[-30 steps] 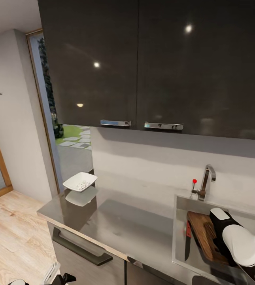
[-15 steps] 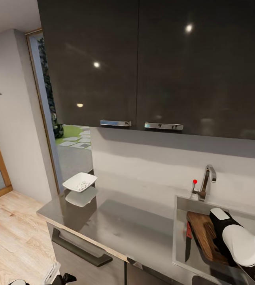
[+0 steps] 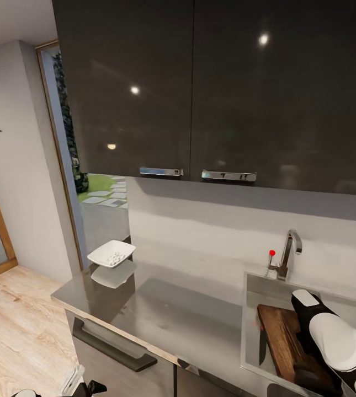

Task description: In the kitchen, take the Vidalia onion out of the sink, dice it on the chopping board with the paring knife, put the diced onion into the bowl on the countertop, then place both the paring knife and the chopping board into the sink.

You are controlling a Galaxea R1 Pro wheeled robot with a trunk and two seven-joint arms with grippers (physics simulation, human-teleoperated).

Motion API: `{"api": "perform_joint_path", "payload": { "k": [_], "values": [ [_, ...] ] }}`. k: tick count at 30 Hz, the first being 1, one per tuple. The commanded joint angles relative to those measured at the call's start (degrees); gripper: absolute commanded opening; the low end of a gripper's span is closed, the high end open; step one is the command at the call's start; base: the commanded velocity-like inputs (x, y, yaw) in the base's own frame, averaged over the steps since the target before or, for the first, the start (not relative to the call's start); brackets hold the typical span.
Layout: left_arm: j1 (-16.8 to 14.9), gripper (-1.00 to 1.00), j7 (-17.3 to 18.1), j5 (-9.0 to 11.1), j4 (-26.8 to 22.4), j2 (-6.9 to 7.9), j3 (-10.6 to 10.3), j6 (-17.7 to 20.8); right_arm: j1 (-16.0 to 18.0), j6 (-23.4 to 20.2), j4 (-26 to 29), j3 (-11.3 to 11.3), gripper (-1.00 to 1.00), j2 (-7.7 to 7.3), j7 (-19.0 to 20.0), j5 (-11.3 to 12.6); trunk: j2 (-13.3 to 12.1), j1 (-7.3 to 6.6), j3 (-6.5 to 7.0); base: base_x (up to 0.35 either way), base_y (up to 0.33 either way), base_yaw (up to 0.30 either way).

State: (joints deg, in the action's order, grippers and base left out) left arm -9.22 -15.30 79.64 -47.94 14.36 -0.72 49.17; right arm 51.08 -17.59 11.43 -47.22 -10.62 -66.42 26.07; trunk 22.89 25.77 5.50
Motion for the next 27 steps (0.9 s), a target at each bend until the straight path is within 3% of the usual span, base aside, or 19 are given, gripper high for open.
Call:
{"api": "perform_joint_path", "payload": {
  "k": [1, 8, 12, 17, 20, 23, 25, 27],
  "values": [
    [0.0, 1.00, -0.5, 0.6, 0.0, 0.03, -0.1, 0.0, 0.0, -0.6, 0.1, 0.4, 1.00, -0.02, -0.3, 0.5, 0.0, 0.02, -0.03, 0.000, 0.000, 0.000],
    [0.0, 1.00, -0.5, -0.2, 0.2, -0.02, 0.0, -0.1, 0.1, -0.5, 0.6, 1.1, 1.00, -0.13, -0.9, -0.1, 0.0, 0.02, -0.03, 0.000, 0.000, 0.000],
    [0.0, 1.00, -0.5, -2.6, 0.3, -0.10, 0.1, -0.1, 0.8, -0.6, 3.0, 5.7, 1.00, -0.20, -2.0, -2.8, 0.0, 0.02, -0.03, -0.028, 0.000, 0.000],
    [0.0, 1.00, -0.5, -3.3, 0.3, -0.16, 0.1, -0.2, 0.2, -4.1, 17.3, 10.2, 1.00, -0.04, -2.6, -3.7, 0.0, 0.02, -0.03, -0.235, 0.000, 0.000],
    [0.0, 1.00, -0.5, -3.3, 0.3, -0.20, 0.1, -0.2, -1.2, -10.3, 27.1, 11.4, 1.00, 0.30, -2.6, -3.8, 0.0, 0.02, -0.03, -0.323, 0.000, 0.000],
    [0.0, 1.00, -0.5, -3.3, 0.3, -0.21, 0.1, -0.3, -3.3, -12.8, 36.2, 11.7, 1.00, 0.38, -2.5, -3.8, 0.0, 0.02, -0.03, -0.339, 0.000, 0.000],
    [0.0, 1.00, -0.5, -3.4, 0.3, -0.21, 0.0, -0.3, -6.7, -14.7, 45.2, 12.2, 1.00, 0.45, -2.3, -3.8, 0.0, 0.02, -0.03, -0.342, 0.000, 0.000],
    [0.0, 1.00, -0.5, -3.4, 0.3, -0.23, 0.0, -0.3, -11.9, -17.1, 55.1, 15.0, 1.00, 0.61, -1.5, -3.5, 0.0, 0.02, -0.03, -0.344, 0.000, 0.000]
  ]
}}
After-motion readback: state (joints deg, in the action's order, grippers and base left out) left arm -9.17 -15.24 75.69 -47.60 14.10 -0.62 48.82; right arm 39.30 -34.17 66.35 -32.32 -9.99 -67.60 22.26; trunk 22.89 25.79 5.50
